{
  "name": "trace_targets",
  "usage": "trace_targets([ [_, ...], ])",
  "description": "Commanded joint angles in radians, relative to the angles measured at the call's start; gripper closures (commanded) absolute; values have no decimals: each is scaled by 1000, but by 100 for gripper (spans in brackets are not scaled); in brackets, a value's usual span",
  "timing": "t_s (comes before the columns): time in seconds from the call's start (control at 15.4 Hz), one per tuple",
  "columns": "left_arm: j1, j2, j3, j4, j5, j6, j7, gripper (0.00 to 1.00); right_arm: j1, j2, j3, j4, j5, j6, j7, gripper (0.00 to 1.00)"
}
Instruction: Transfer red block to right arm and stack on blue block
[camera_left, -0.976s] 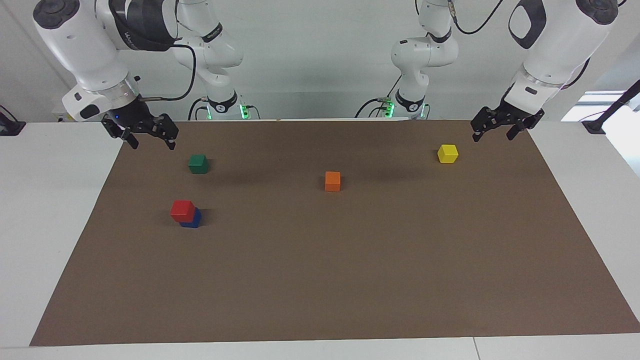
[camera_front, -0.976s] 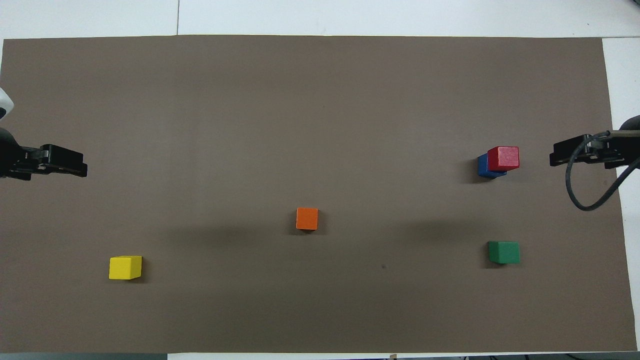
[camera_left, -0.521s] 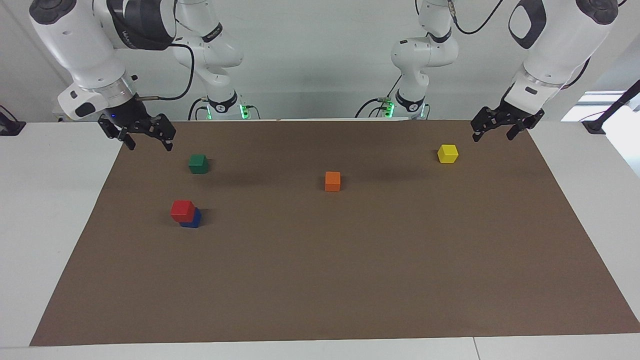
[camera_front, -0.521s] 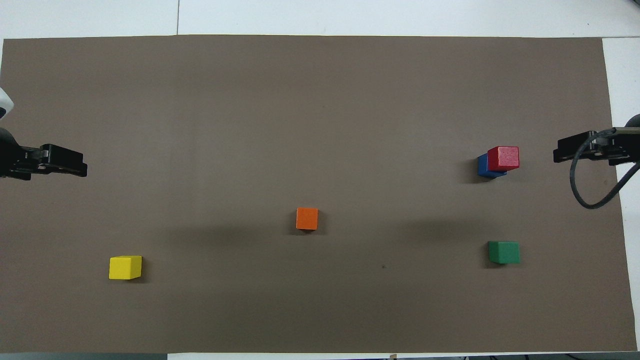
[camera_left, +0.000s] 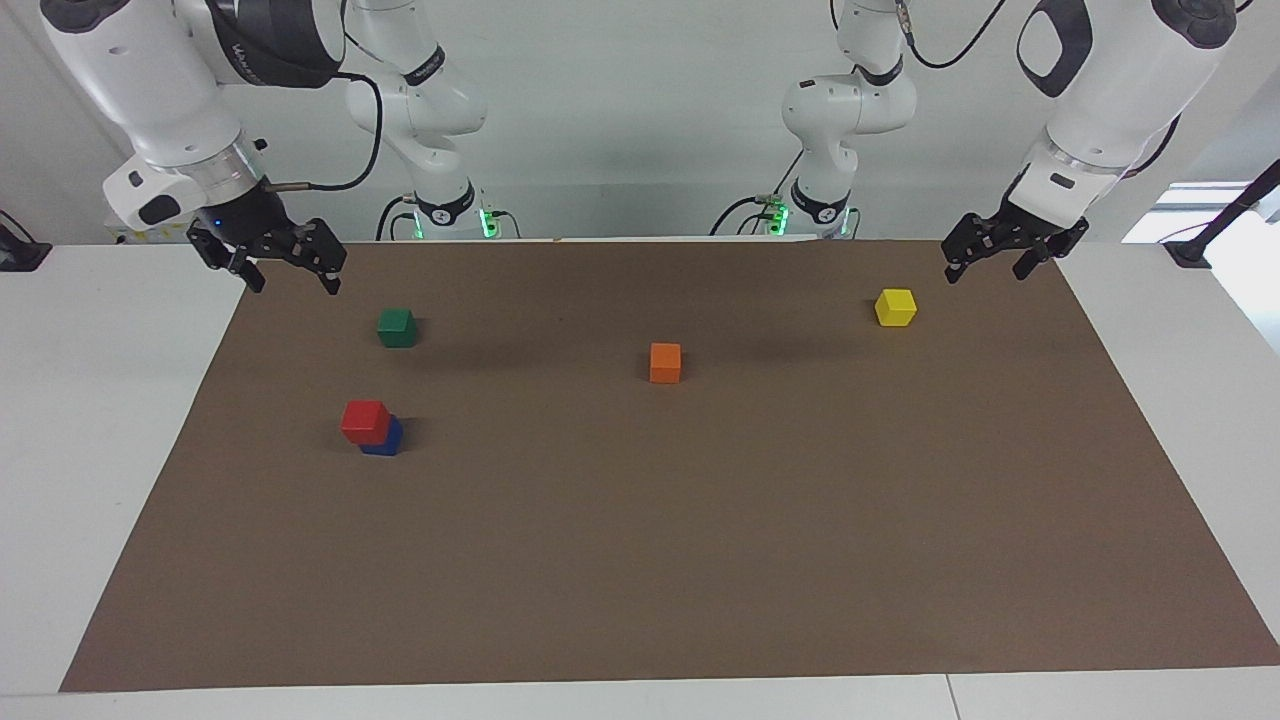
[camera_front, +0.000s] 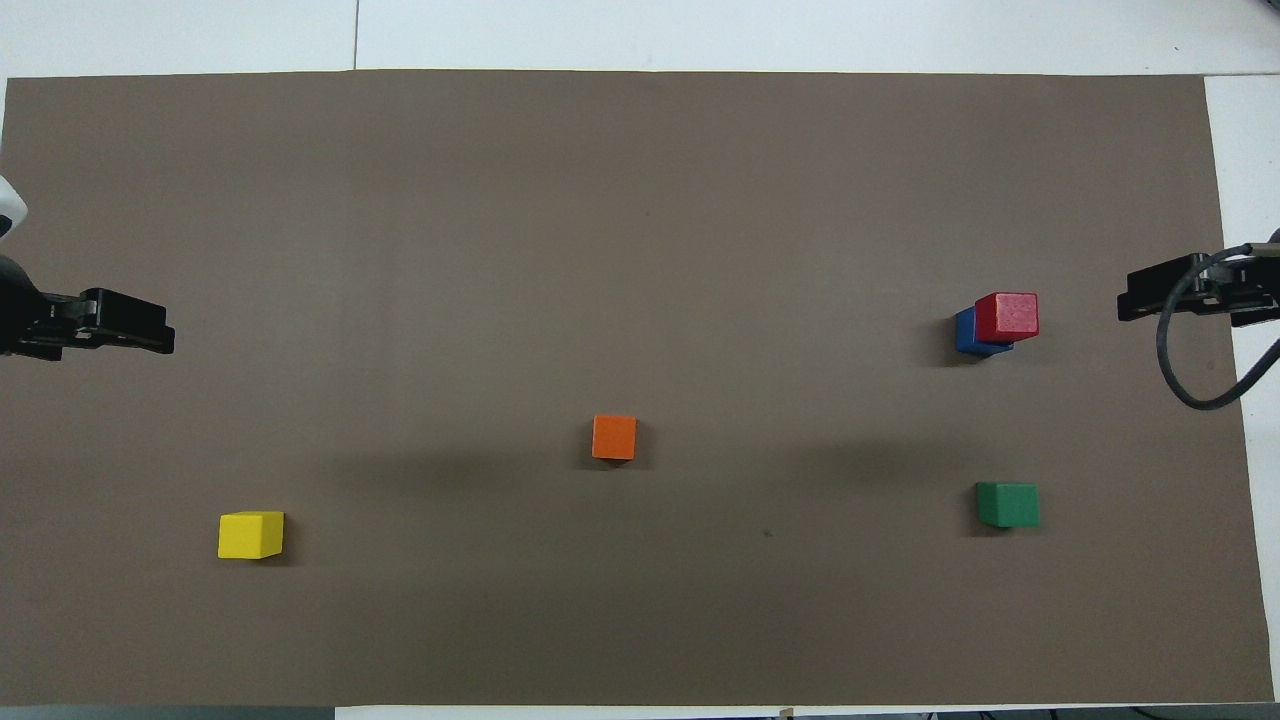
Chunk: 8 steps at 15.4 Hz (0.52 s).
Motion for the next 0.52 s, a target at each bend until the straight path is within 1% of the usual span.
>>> trace_targets([
  [0.0, 1, -18, 1, -12, 13, -13, 11, 0, -15, 17, 5, 28, -3, -23, -21, 0],
  [0.46, 1, -20, 1, -12, 13, -13, 11, 0, -14, 17, 5, 28, -21, -17, -21, 0],
])
